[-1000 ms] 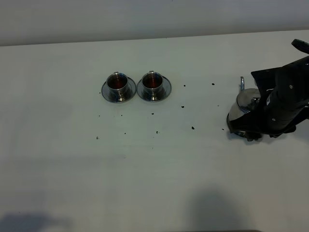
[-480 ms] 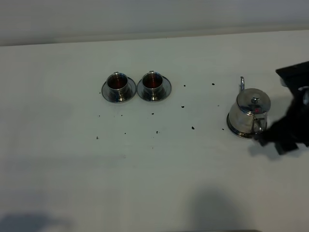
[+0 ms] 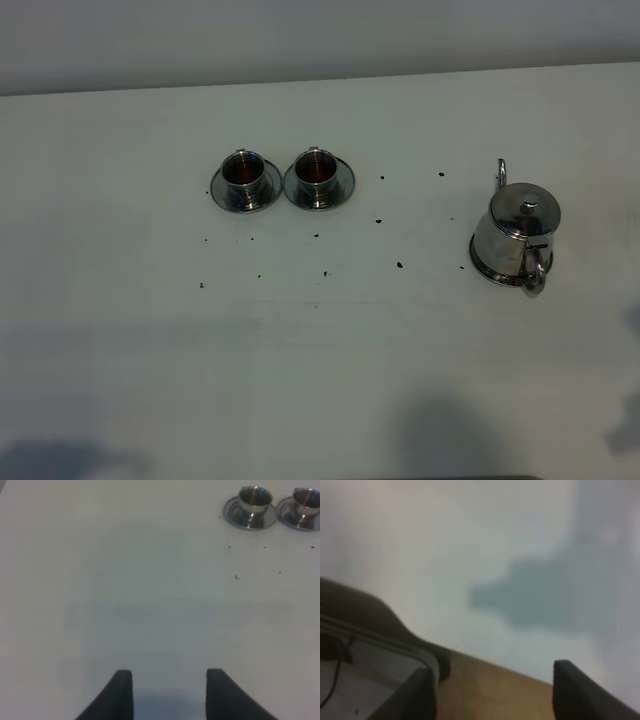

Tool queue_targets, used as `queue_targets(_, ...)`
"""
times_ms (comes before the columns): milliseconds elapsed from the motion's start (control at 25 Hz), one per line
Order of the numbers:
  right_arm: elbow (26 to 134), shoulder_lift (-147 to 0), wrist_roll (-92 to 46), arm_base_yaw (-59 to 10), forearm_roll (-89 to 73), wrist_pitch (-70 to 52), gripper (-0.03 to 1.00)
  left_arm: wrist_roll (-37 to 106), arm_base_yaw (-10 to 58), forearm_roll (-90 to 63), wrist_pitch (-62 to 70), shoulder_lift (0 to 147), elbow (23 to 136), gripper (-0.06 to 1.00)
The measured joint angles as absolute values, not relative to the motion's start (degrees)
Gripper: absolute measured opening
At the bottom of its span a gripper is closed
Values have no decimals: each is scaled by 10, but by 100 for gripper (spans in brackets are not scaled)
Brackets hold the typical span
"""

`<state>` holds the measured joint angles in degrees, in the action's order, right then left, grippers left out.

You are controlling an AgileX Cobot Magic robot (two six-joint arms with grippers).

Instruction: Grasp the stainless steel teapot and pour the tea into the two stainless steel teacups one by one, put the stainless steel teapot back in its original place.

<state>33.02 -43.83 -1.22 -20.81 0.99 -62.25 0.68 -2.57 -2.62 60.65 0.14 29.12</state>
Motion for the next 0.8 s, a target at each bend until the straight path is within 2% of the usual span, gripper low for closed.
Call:
queue_targets(320,286,-268,-29,-208,-13,-617,50,7,-26,-26,606,1,291,38)
queue_targets(640,285,-247,-30,-208,-16,-616,50,6,-26,-26,606,1,291,38)
queue_targets(800,284,-236,-30,-161,-17,-616,50,6,-26,-26,606,1,291,38)
